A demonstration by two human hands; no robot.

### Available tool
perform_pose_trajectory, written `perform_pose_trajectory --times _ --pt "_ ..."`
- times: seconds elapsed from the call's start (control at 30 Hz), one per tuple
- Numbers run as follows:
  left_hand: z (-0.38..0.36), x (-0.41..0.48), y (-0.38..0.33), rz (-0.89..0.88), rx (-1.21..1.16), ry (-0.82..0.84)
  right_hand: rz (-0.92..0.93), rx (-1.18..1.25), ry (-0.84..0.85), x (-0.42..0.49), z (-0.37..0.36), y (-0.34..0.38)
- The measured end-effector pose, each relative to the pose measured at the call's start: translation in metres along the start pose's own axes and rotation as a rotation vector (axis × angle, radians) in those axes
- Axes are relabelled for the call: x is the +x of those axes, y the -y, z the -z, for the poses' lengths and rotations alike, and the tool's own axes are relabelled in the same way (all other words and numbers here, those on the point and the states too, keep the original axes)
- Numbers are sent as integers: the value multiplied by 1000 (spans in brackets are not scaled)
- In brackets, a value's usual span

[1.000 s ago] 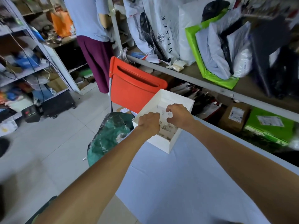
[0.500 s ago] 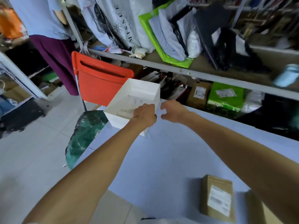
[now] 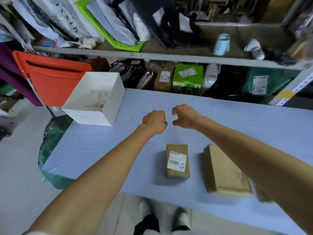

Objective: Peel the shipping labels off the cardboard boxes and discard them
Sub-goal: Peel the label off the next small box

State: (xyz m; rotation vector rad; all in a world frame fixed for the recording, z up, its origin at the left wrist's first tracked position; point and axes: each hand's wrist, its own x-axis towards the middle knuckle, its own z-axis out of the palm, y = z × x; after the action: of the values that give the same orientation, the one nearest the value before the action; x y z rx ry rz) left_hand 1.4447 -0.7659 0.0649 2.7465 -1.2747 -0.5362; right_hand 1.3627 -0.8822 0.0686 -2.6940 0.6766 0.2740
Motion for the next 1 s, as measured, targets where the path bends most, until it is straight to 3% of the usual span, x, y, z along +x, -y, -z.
perform_pose_trajectory --times 0.33,0.67,1.0 --pt "-30 -1 -28 -94 -29 57 -121 37 -3 -42 -22 -31" --pt "-93 -21 -10 26 -168 169 -222 128 121 -66 -91 -29" --pt "-152 -42 17 34 -554 171 -353 544 -17 -79 -152 -34"
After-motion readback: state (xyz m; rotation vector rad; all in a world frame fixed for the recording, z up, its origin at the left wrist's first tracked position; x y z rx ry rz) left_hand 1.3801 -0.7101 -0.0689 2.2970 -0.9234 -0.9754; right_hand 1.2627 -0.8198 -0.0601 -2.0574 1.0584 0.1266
